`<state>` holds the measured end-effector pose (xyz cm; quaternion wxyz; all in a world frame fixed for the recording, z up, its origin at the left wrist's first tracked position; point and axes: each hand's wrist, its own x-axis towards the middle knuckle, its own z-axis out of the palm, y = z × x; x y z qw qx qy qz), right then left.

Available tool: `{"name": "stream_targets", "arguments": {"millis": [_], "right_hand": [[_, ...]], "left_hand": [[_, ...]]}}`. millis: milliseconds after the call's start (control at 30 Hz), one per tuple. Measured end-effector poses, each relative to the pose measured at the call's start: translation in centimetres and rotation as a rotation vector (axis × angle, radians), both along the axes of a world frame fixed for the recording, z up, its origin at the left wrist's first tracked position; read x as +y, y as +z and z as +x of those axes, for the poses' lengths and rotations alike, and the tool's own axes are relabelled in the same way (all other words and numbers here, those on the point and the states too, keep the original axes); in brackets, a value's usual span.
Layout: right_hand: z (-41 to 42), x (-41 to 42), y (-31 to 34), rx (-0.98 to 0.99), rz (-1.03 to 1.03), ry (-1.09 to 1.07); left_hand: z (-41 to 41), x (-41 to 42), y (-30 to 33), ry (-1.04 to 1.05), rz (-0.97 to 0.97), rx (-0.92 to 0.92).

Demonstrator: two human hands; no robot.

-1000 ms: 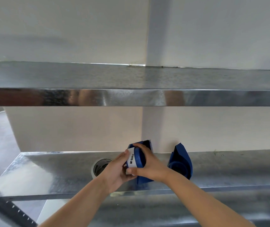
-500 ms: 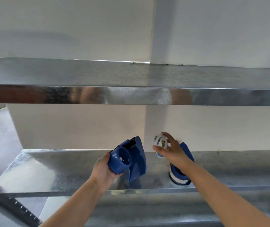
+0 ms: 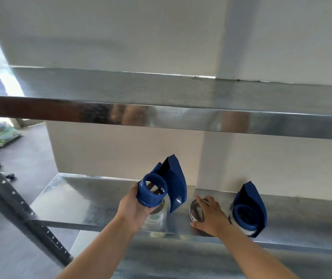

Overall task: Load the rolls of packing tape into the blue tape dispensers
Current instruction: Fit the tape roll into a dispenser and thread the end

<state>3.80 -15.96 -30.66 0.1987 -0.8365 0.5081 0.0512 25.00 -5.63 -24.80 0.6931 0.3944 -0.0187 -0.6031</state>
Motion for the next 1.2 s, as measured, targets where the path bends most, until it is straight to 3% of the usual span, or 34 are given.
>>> {"name": "stream_targets", "arguments": {"millis": [200,333,467,633,733,933,1067,1200], "right_hand": [[0.9,0.2,-0.3,0.056,-0.054,0.007],[4.6,2.4,0.9,-0.074,-0.173,0.255],[9.6,5.5,0.9,-0.169,-0.087,0.391],[11.9,5.4,0.0,-0.135,-0.192,0.249],[10.4,4.6,0.8,-0.379,-0.088,0.126],[3.8,2.4,5.9,-0.776,0.100,-0.370],[2.3,3.5,9.6,-1.017,0.193,-0.391],[3.8,6.3,11.4,-1.055,0.214,-0.209]], "left_hand": [[1.1,0.1,0.4,0.024,-0.058,0.055],[1.9,0.3,0.8,0.054,-0.084,0.042],[3.1,1.0,0.9,0.059,-0.105,-0.014],[4.8,2.2,0.7,0.064,-0.130,-0.078],[5.7,2.4,0.6,0.106,-0.127,-0.074],[5.1,2.0,1.3,0.073,-0.149,-0.126],[2.8,1.3,1.5,0.002,-0.124,-0.214],[0.1,0.6,1.9,-0.048,-0.112,-0.245]]}}
